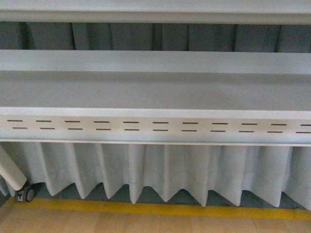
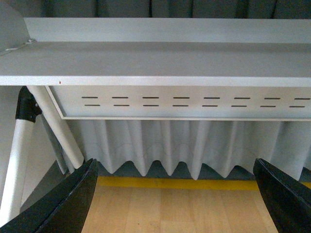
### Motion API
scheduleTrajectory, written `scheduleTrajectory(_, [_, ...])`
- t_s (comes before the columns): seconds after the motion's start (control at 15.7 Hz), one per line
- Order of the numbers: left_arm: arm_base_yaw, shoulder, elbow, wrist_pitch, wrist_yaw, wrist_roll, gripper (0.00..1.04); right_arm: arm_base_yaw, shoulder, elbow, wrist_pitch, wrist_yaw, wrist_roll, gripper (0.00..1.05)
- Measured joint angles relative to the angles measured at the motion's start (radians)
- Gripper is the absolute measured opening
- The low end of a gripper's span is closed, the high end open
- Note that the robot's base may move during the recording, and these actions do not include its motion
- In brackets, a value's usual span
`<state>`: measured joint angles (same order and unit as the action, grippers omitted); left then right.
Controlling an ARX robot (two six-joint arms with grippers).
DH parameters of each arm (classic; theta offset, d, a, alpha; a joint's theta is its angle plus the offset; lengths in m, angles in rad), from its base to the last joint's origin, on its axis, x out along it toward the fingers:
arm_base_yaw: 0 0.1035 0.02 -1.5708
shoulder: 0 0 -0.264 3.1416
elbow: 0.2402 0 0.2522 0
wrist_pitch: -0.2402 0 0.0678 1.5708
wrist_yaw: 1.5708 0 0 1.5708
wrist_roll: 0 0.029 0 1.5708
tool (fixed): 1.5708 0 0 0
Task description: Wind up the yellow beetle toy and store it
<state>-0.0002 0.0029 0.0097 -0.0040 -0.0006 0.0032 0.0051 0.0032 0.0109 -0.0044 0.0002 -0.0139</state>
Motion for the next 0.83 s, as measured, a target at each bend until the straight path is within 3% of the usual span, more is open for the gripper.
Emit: scheduleTrajectory(0.83, [0.000, 0.000, 0.000, -0.003, 0.002, 0.000, 0.98, 0.000, 0.000, 0.000, -0.002, 0.000, 0.000, 0.98])
